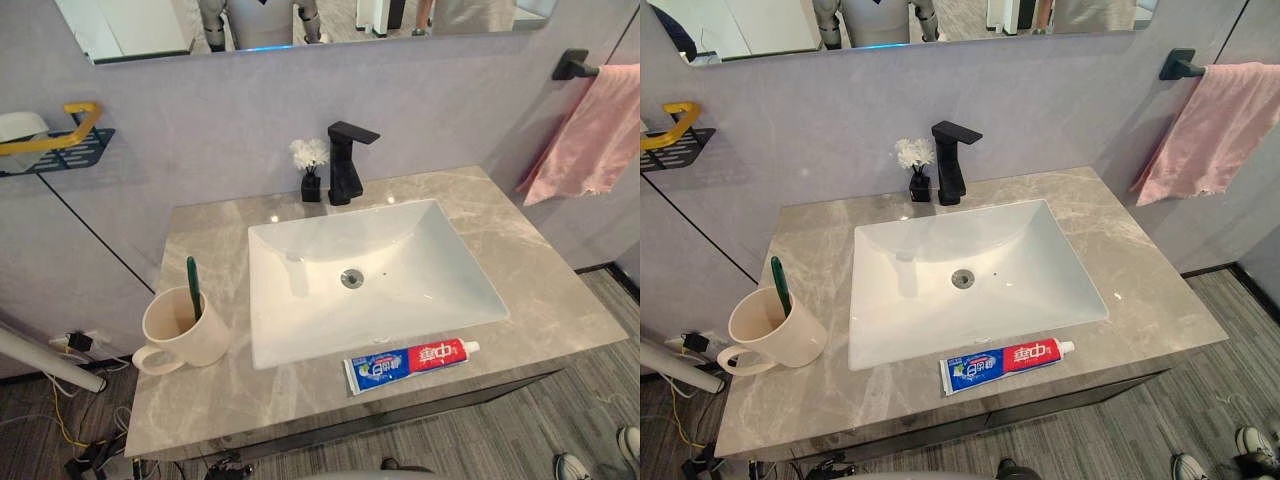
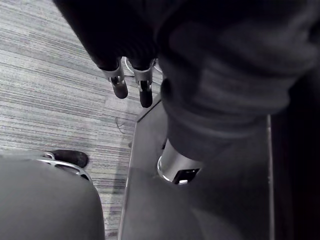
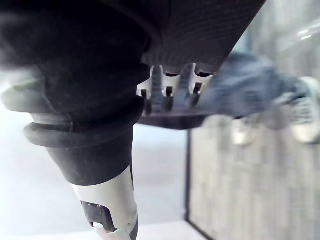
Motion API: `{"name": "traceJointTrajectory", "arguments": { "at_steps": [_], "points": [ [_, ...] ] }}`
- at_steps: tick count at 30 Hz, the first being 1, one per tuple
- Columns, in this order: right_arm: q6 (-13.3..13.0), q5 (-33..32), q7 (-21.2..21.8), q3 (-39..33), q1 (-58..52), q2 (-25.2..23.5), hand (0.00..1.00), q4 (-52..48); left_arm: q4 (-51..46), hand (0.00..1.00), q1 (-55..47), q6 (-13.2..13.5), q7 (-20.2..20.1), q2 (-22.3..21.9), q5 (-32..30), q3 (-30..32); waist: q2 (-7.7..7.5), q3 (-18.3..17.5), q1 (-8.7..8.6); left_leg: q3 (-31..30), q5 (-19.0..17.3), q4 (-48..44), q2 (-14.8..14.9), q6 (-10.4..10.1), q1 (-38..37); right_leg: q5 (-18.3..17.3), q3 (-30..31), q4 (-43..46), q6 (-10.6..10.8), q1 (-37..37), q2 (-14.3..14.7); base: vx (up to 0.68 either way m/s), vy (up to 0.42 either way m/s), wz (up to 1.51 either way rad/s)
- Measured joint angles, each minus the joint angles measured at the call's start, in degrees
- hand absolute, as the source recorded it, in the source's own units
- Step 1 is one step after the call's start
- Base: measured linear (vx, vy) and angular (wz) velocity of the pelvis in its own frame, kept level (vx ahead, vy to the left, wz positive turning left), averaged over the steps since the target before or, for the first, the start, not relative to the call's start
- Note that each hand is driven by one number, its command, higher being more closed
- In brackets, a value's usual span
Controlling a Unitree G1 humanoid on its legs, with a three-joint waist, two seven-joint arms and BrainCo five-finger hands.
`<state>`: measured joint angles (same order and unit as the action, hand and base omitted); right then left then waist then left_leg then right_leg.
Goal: Organize washtable
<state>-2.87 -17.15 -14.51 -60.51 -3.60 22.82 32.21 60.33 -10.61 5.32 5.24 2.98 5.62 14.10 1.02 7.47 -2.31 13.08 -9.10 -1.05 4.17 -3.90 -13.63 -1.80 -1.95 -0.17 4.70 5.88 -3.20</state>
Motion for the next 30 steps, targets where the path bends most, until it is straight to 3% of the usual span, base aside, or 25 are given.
{"name": "traceJointTrajectory", "arguments": {
  "at_steps": [5, 11, 17, 22, 26, 30],
  "points": [
    [-2.2, 4.5, -2.0, 6.0, 2.4, 6.2, 0.00, -12.3, -0.1, 0.00, -0.3, 0.2, -0.2, 0.8, -0.3, -1.2, -0.87, -0.5, -0.41, -1.9, 0.0, -0.6, 0.0, 0.0, 0.2, 0.2, -1.0, -0.1, -0.1, 0.6, -0.1, -0.06, -0.037, 0.10],
    [-6.9, 4.1, 1.5, 19.6, 6.9, 9.0, 0.00, -28.0, -0.2, 0.00, -0.6, 0.7, -0.3, 1.7, -0.3, -3.4, -1.55, -1.0, -0.07, -4.2, 0.5, -1.2, -0.3, 0.7, 1.8, 1.8, -2.8, -2.2, -0.1, 1.2, -0.5, -0.07, -0.034, 0.16],
    [-10.6, -1.2, 12.2, 35.1, 8.5, 12.0, 0.00, -42.2, -0.3, 0.00, -2.3, 1.5, -1.6, 2.0, -0.3, -5.2, -2.06, -1.6, 0.45, -6.2, 0.5, -1.4, -0.6, 0.8, 2.2, 2.3, -4.8, -3.9, 0.0, 2.7, -0.8, -0.03, -0.027, 0.17],
    [-10.7, -4.9, 21.9, 49.9, 8.5, 14.6, 0.00, -49.6, -0.2, 0.00, -2.3, 1.9, -2.8, 3.2, -0.6, -7.2, -2.32, -2.7, 0.52, -7.0, 0.6, -1.3, -0.7, 0.9, 3.0, 2.3, -5.8, -4.2, 0.0, 2.5, -0.9, 0.00, -0.021, 0.09],
    [-10.7, -6.3, 29.8, 61.3, 8.5, 19.9, 0.00, -53.5, -0.1, 0.00, -1.8, 2.7, -3.7, 4.0, -1.8, -7.7, -3.40, -3.2, 1.95, -8.0, 0.6, -1.3, -0.9, 1.0, 3.4, 2.2, -6.9, -4.2, 0.0, 2.5, -1.1, -0.01, -0.017, 0.10],
    [-10.7, -8.6, 34.9, 70.1, 8.3, 25.2, 0.00, -53.9, 0.0, 0.00, -1.6, 2.8, -4.1, 4.4, -1.8, -8.0, -3.95, -3.6, 2.82, -8.3, 0.8, -1.3, -1.2, 1.3, 4.0, 2.2, -7.3, -4.1, 0.1, 2.1, -1.6, -0.02, -0.010, 0.06]
  ]
}}
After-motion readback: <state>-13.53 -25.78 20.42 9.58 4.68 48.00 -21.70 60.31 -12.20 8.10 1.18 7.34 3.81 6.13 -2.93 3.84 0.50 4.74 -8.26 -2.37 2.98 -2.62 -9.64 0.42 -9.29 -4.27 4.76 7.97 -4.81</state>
